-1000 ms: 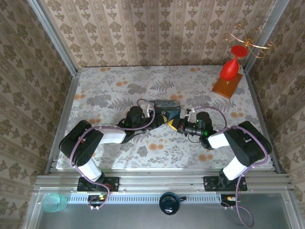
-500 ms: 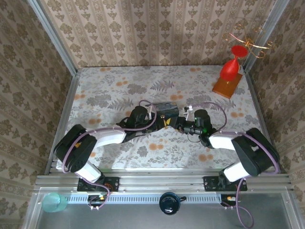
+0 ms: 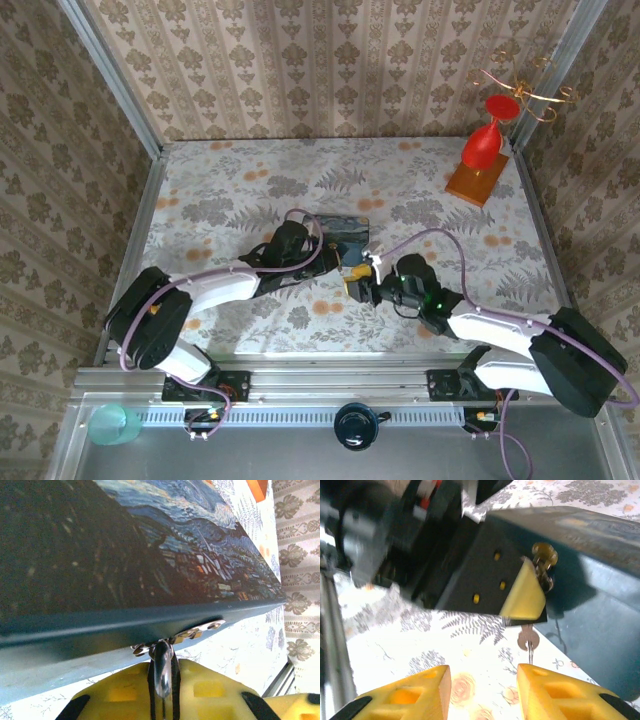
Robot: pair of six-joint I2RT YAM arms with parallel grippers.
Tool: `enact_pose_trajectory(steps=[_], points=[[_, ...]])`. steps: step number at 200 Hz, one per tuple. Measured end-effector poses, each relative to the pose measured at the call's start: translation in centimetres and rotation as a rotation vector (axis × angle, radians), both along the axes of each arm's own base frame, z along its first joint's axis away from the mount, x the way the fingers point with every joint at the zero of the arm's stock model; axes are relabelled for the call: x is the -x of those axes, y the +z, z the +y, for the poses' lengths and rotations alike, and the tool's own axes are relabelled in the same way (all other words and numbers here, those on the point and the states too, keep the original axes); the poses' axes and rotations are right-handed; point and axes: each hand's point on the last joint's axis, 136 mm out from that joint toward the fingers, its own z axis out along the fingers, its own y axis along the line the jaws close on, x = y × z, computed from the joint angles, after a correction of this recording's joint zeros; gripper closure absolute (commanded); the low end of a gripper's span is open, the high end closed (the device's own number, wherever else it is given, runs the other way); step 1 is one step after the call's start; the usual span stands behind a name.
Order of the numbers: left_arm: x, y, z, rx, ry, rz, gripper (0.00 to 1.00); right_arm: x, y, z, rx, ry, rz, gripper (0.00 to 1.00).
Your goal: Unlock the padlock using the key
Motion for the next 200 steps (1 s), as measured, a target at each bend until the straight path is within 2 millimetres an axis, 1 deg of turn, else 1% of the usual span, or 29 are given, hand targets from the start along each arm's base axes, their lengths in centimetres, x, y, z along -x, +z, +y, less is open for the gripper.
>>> enact_pose_trajectory(steps=[21,45,60,92,106,142,179,188,200], points=[[-0.1,0.8,0.1,0.016,0.018,-0.005,1.0,0.2,-1.0,0.4,0.083,0.024,-0.103,0.58],[-0.1,2.1,0.4,0.037,0.034,-0.016,1.0,-0.5,-1.3,0.9,0.139,0.011,-0.205,0.58],[0.0,2.4,0.7,0.033,0.045,-0.016,1.0,-1.0,-1.3,0.9,0.158,-0.003,-0.243,0.59],[0.1,2.3,1.0,0.025,0.05,-0.007,1.0,-1.8,-1.5,1.1,0.191,-0.027,-0.299,0.61],[0.2,2.2,1.1,0.025,0.051,-0.007,1.0,-2.2,-1.9,1.3,0.206,-0.034,-0.307,0.62],[0.5,2.2,1.3,0.026,0.053,-0.004,1.0,-2.6,-2.7,1.6,0.232,-0.043,-0.322,0.62],[0.8,1.9,1.2,0.028,0.049,0.003,1.0,-3.5,-2.7,2.3,0.233,-0.071,-0.348,0.62],[0.9,1.8,1.2,0.026,0.049,0.006,1.0,-3.7,-2.7,2.4,0.231,-0.078,-0.353,0.63],[1.0,1.6,1.3,0.023,0.052,0.007,1.0,-3.9,-2.8,2.5,0.23,-0.084,-0.357,0.68]])
